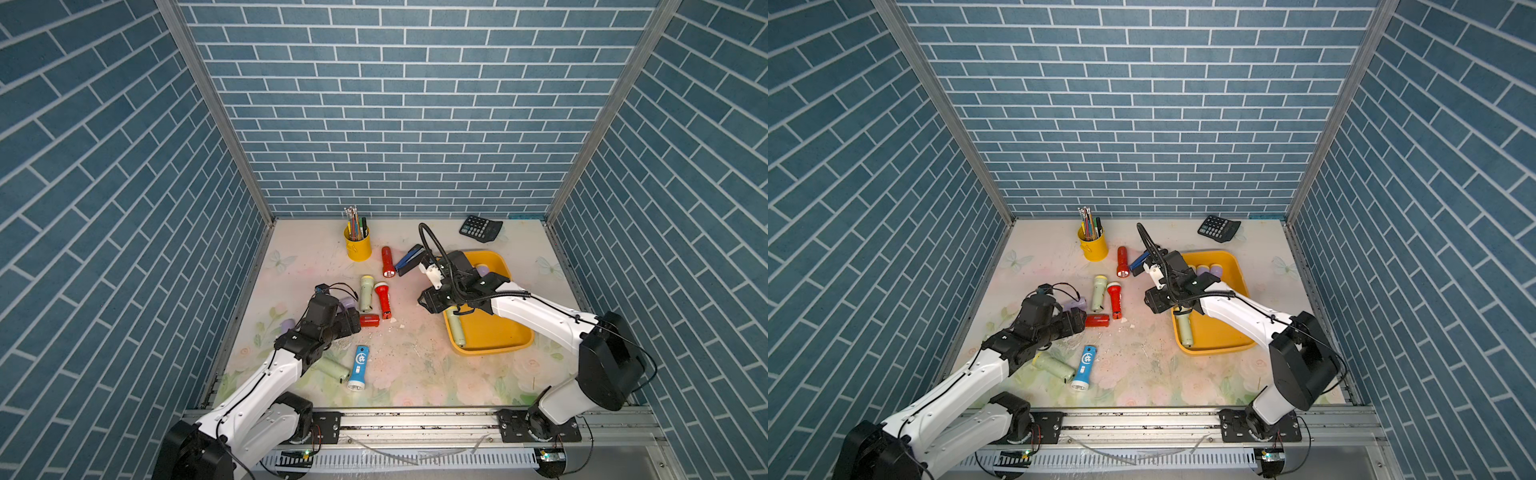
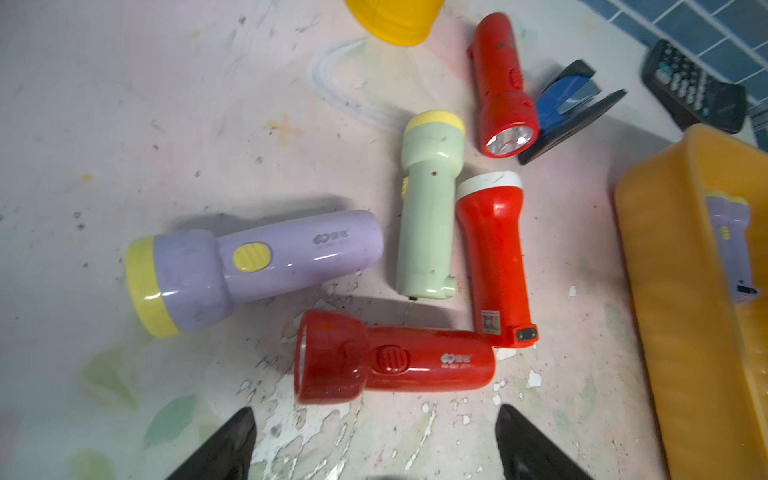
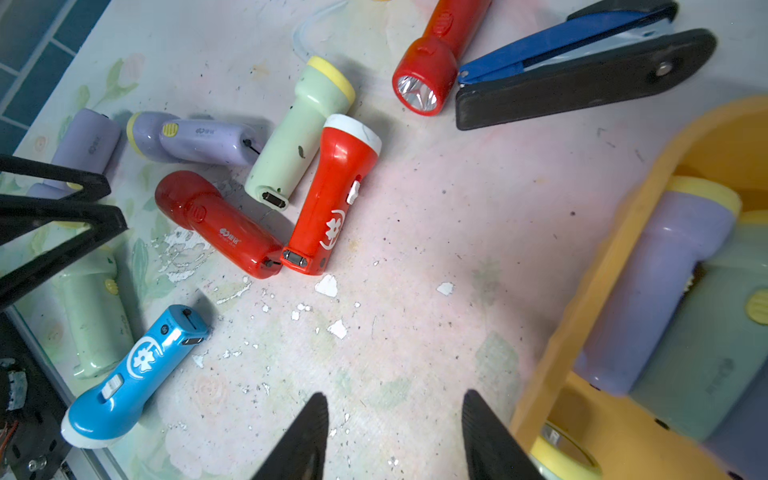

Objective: Put the flashlights into the storage boxes
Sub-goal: Pick up the flashlight from the center of the board.

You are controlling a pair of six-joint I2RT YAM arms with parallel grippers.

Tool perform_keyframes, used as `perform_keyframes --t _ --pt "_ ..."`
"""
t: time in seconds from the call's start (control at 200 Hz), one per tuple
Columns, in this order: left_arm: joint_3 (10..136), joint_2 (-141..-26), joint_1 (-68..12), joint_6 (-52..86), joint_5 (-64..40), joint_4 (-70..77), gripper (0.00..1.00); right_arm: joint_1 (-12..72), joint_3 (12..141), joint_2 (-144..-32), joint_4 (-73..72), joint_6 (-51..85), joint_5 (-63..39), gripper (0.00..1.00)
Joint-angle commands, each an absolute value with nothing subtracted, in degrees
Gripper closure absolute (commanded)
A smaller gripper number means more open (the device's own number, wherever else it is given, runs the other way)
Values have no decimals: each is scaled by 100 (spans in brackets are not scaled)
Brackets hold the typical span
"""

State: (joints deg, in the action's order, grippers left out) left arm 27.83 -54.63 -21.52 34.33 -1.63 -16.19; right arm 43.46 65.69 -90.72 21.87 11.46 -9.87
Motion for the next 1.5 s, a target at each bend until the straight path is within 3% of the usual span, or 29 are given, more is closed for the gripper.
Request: perform_keyframes --t 0.0,0.155,0.555,1.495 --pt "3054 -5578 -2023 3496 -474 -2375 10 4416 6960 -9333 2257 802 -1168 47" --pt "3270 -5754 -1758 3504 -717 -2872 17 4474 7177 -9621 2296 701 -1204 47" --pt "3463 -5663 -1499 3480 -571 -3954 18 4474 7226 -9910 2014 795 -1383 47" --pt "3513 -5959 -686 3524 -1118 -4004 30 4482 6946 -9810 1280 1379 -1397 47"
